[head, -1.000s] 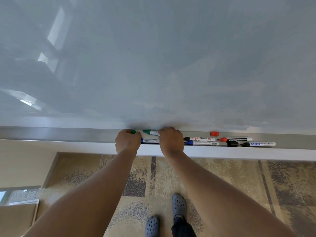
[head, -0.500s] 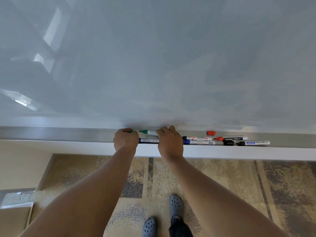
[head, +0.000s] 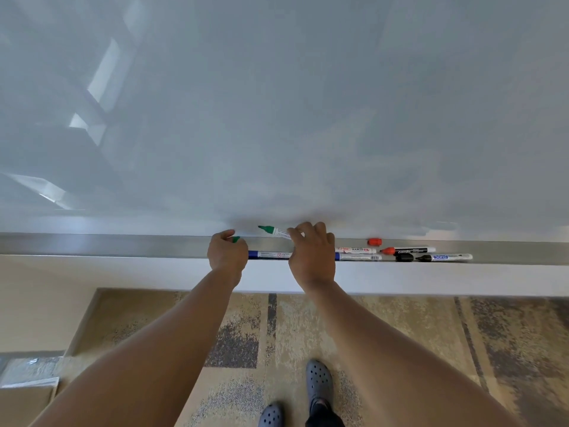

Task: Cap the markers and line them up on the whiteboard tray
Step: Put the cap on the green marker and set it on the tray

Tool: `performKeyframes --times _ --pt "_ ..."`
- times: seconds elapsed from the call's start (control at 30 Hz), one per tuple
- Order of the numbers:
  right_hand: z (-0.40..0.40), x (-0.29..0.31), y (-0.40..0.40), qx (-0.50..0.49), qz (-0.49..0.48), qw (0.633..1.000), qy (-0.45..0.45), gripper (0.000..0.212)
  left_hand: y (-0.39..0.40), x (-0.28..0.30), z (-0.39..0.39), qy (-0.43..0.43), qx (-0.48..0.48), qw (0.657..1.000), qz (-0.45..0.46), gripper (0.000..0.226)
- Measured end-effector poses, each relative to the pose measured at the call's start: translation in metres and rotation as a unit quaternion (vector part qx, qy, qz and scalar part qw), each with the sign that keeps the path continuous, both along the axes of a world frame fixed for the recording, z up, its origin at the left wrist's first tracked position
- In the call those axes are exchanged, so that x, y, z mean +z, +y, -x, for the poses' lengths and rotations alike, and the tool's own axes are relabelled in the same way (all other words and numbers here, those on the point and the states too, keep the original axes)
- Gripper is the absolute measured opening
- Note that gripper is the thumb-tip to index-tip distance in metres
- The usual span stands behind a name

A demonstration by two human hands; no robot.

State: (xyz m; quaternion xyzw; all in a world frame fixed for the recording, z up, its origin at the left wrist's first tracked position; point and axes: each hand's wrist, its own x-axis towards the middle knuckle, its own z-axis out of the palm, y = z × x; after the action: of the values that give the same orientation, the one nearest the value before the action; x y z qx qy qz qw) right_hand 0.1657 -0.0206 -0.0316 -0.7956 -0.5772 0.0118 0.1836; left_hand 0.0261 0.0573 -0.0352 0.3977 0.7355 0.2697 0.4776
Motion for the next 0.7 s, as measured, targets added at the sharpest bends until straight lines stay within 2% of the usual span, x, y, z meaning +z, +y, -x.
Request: performKeyframes --times 0.23,0.5,0.7 --pt "-0.002 0.030 -0.011 -0.006 -0.045 0.998 0.054 0.045 -0.013 0.040 0.016 -0.037 -0.073 0.996 -0.039 0.032" --pt "-0.008 0.077 -0.016 0.011 -0.126 0.986 0.108 0.039 -0.020 0.098 0.023 -0.114 -0.168 0.972 -0.119 0.021" --pt "-0.012 0.112 -0.023 0.039 -0.173 0.978 0.112 0.038 -0.028 0.134 0.023 -0.174 -0.181 0.953 -0.169 0.020"
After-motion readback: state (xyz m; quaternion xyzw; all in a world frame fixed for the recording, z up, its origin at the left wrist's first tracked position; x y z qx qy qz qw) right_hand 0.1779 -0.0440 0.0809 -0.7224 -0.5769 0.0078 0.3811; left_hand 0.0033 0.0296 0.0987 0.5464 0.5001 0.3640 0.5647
